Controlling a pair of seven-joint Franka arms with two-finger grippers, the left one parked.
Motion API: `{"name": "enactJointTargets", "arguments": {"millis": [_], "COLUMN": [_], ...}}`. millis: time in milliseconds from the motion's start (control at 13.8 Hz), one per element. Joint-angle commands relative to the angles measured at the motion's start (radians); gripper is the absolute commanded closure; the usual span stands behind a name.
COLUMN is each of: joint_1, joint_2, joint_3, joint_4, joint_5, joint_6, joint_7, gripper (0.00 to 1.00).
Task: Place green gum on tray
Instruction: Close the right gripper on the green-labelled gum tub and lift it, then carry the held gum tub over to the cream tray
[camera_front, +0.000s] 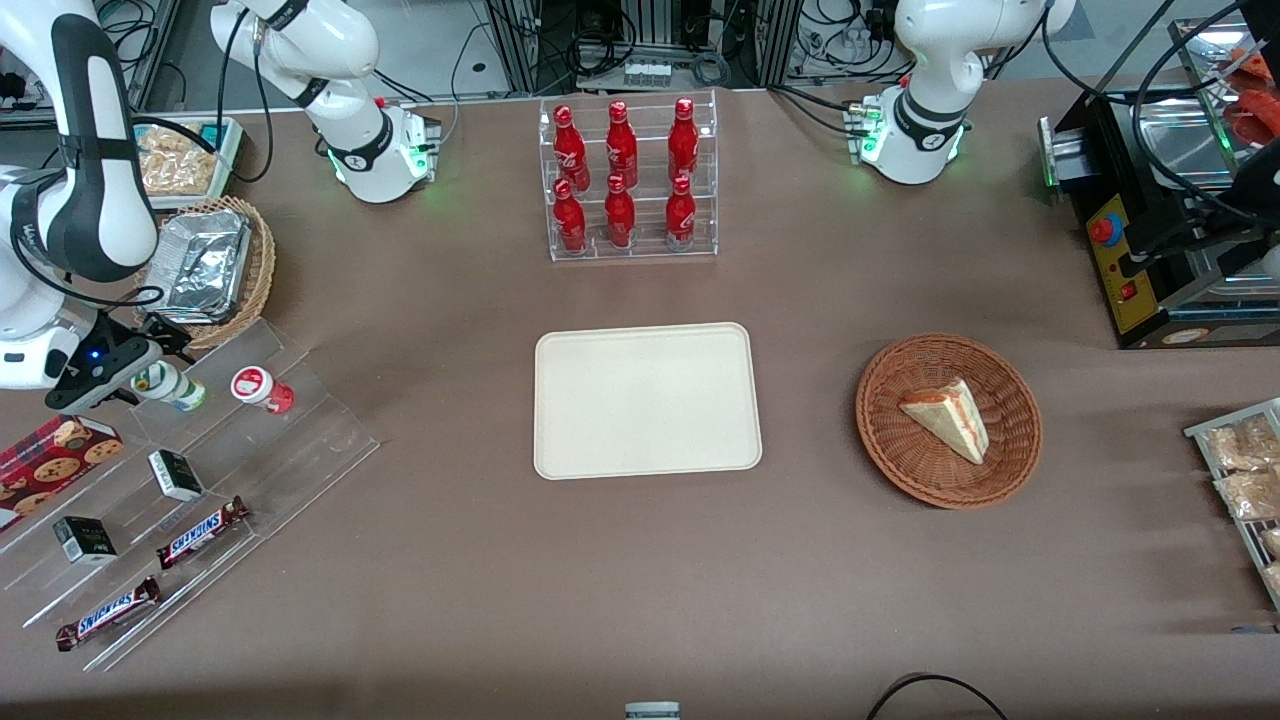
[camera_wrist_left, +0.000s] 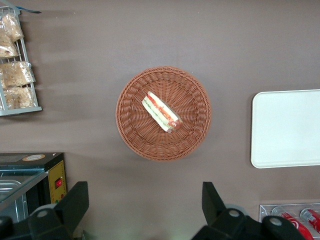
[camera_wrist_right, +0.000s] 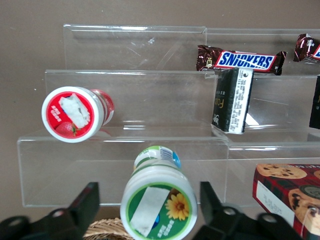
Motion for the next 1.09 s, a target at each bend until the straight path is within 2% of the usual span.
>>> {"name": "enactJointTargets", "arguments": {"millis": [0, 217, 580, 797, 1014], "joint_1": [-0.012, -0.011, -0.008, 0.002, 0.049], "joint_2": [-0.011, -0.009, -0.023, -0.018, -0.017], "joint_3": [0.003, 0.001, 0.003, 0.01, 0.017], "joint_4": [-0.02, -0.018, 0.005, 0.129, 0.186], "joint_5": [-0.02, -0.02, -0.02, -0.02, -0.016], "joint_6": [0.031, 0.03, -0.002, -0.157, -0.225], "joint_7": [-0.018, -0.025, -0.029, -0.019, 0.031], "gripper": [0.64, 0.98, 1.0, 1.0, 1.0]}}
